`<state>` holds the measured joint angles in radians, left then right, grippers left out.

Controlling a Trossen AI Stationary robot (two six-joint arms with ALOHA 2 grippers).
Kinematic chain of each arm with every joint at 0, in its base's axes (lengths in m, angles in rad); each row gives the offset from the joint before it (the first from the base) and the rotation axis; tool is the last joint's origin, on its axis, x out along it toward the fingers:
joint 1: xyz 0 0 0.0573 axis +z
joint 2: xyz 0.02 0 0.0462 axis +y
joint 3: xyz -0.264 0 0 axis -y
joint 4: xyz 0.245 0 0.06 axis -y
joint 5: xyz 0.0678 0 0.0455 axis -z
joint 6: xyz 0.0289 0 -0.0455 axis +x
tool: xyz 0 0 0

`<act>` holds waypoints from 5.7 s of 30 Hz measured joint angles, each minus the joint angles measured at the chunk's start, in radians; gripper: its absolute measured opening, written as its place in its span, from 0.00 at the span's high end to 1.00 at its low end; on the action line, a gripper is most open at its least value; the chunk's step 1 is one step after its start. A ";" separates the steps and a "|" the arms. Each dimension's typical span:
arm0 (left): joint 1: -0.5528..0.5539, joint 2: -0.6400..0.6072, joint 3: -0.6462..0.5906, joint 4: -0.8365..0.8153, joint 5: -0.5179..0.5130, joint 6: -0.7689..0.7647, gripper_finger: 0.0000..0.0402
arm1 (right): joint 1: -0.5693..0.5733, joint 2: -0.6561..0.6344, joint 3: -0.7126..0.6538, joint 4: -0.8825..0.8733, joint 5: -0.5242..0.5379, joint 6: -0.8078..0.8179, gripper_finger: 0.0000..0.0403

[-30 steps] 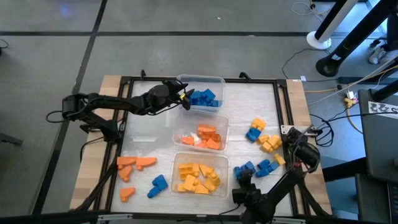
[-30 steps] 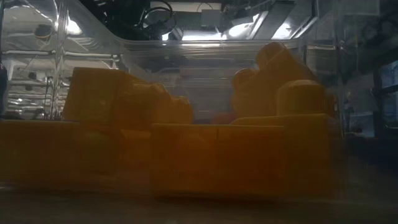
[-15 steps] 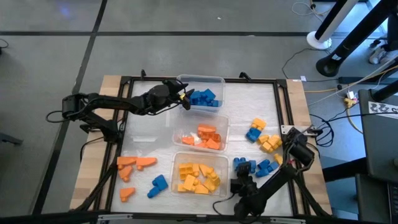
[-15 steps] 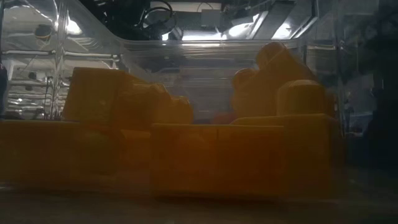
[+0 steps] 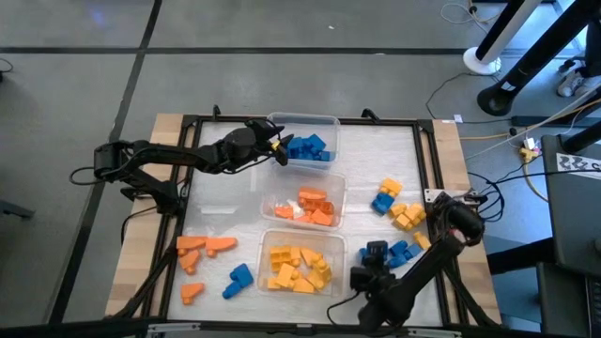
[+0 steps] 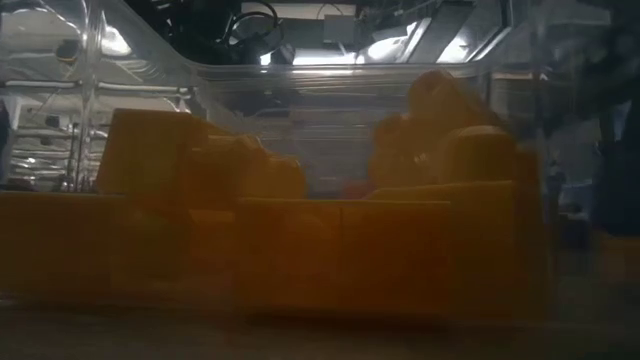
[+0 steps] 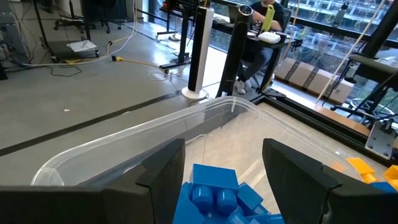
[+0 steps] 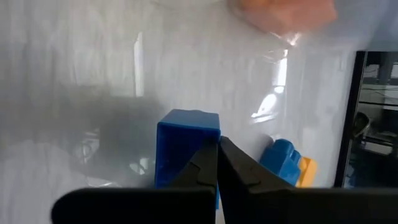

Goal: Sort blocks
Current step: Put the blue game piece into the top transparent bin, then put the orange game piece into the middle transparent bin

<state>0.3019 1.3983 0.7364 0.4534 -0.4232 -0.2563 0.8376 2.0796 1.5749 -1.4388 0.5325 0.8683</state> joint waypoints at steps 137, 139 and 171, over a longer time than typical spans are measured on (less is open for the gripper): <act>-0.603 -0.274 -0.008 -1.286 0.793 -0.156 0.69 | -1.230 -0.701 0.002 0.483 -0.575 -1.202 0.73; -0.603 -0.327 0.006 -1.295 0.809 -0.182 0.68 | -1.230 -0.714 0.002 0.431 -0.612 -1.156 0.73; -0.358 -0.159 0.084 -0.339 0.211 -0.002 0.61 | -0.478 -0.727 0.002 -0.108 -0.431 -0.162 0.73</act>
<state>-0.0559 1.2392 0.8204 0.1147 -0.2127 -0.2578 0.3594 1.3527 1.5772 -1.5470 0.1019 0.7067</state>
